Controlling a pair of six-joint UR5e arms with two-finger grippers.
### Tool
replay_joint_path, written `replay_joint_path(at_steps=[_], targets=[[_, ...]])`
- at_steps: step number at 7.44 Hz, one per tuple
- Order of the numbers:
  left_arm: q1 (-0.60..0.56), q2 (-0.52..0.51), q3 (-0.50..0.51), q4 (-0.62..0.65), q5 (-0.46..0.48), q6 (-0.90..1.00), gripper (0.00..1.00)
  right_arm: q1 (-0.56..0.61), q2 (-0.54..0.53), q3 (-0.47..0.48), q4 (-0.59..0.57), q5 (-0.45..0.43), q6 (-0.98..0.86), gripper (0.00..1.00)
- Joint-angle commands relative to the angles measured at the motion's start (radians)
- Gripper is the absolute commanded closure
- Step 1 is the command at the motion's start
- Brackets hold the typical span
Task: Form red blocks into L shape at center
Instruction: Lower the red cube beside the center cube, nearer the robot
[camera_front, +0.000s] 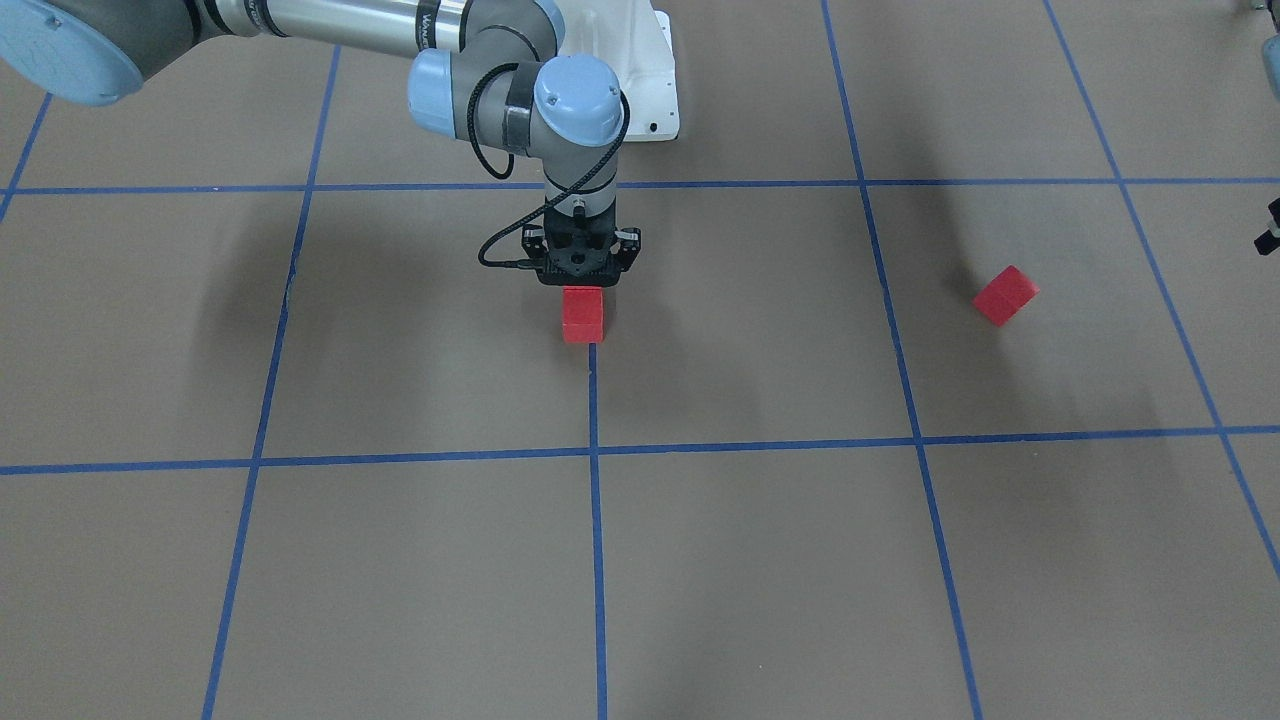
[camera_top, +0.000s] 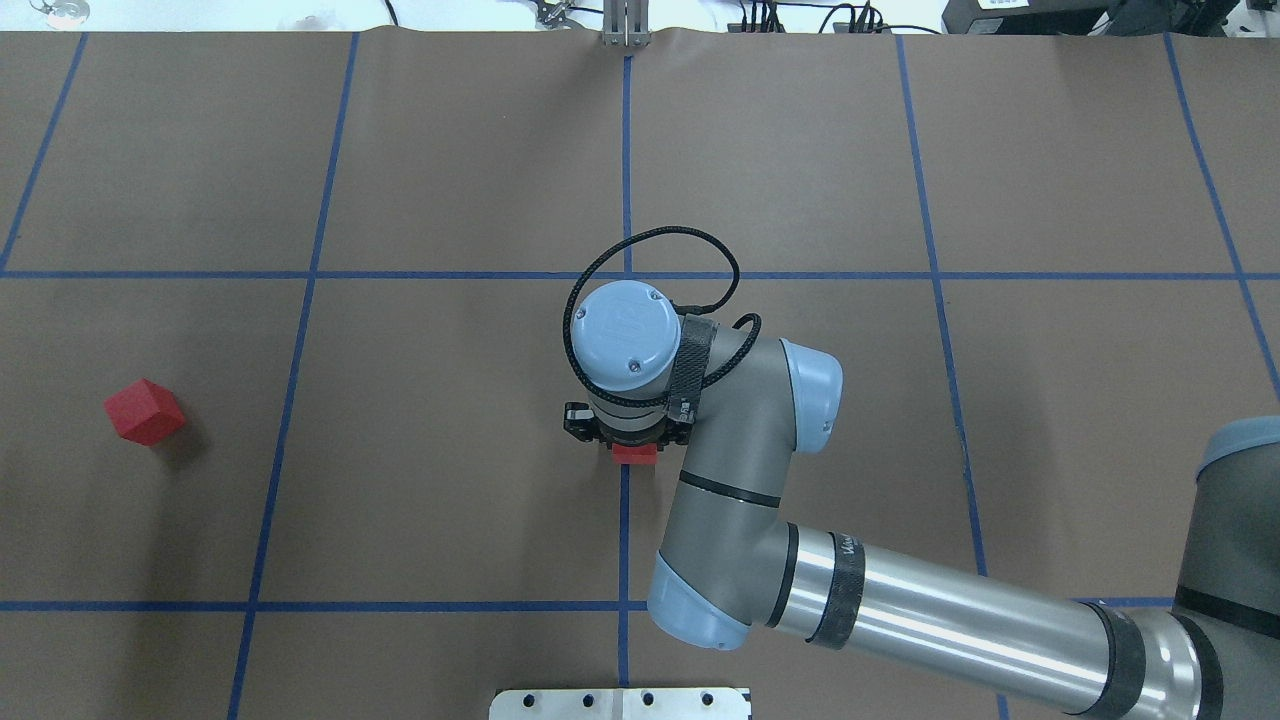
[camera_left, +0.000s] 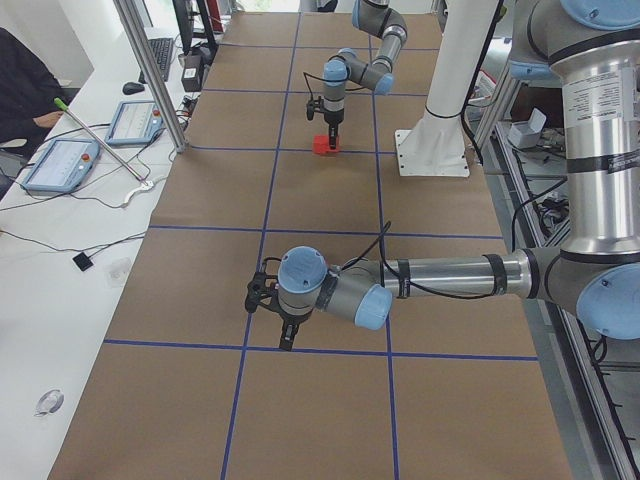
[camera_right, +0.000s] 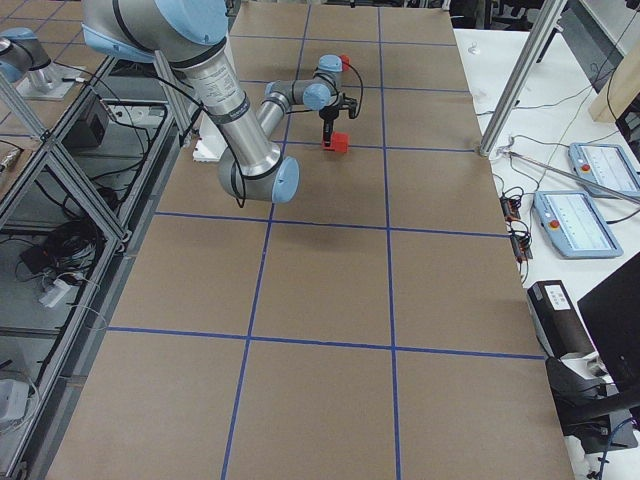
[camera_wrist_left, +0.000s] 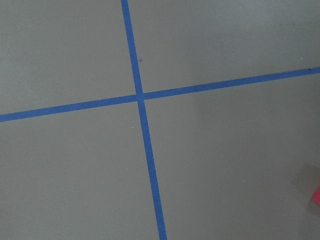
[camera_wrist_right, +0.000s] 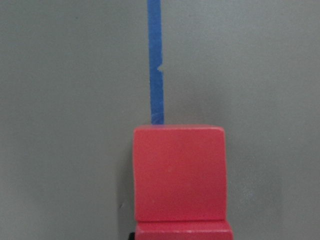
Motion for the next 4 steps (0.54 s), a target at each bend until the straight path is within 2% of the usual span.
replay_joint_path(at_steps=[1,4], targets=[[0.0,0.0,0.0,0.001,0.0,0.0,0.0,0.0,0.0,-0.007,0.0,0.0,-0.016,1.0],[0.0,0.0,-0.002,0.0,-0.001,-0.006,0.0,0.0,0.0,-0.007,0.002,0.001,-0.016,1.0]])
